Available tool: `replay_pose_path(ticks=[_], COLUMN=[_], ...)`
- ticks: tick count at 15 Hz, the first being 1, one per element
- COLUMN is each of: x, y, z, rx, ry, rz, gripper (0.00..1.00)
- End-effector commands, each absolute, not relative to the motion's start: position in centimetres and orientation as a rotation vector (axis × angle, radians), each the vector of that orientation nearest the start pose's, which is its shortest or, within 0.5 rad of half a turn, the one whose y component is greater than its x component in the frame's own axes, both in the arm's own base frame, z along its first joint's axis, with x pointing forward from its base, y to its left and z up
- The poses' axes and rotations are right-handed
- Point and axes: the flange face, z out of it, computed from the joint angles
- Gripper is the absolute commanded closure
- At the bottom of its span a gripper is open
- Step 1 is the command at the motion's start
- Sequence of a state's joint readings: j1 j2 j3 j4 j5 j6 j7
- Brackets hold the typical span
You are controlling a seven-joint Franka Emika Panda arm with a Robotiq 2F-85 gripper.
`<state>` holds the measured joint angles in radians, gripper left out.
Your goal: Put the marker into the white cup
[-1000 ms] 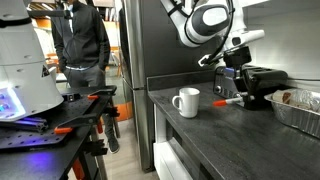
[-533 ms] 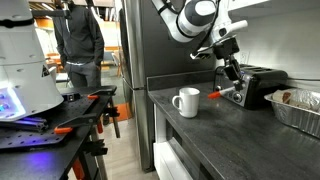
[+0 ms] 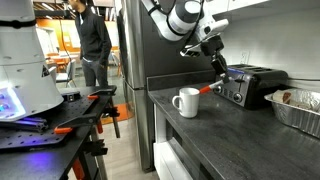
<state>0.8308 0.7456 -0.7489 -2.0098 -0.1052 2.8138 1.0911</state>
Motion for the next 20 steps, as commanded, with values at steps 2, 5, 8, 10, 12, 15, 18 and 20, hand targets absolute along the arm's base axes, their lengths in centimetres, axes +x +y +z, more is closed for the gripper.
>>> replay_pose_path(ticks=[2, 5, 8, 10, 12, 15, 18, 20], x=[60.1, 59.0, 58.3, 57.7, 57.2, 56.5, 55.8, 55.8], y=[9.1, 10.4, 11.2, 11.3, 11.4, 12.0, 12.8, 12.8], z=[19.4, 18.9, 17.9, 17.3, 16.9, 16.5, 16.8, 17.5], rx=[-3.149, -3.173, -3.176, -3.158, -3.149, -3.133, -3.119, -3.114], ry=[1.121, 1.063, 1.032, 1.021, 0.976, 0.878, 0.779, 0.757], rz=[-0.832, -0.817, -0.776, -0.769, -0.764, -0.73, -0.647, -0.562], gripper=[0.95, 0.95, 0.95, 0.95, 0.95, 0.55, 0.34, 0.19])
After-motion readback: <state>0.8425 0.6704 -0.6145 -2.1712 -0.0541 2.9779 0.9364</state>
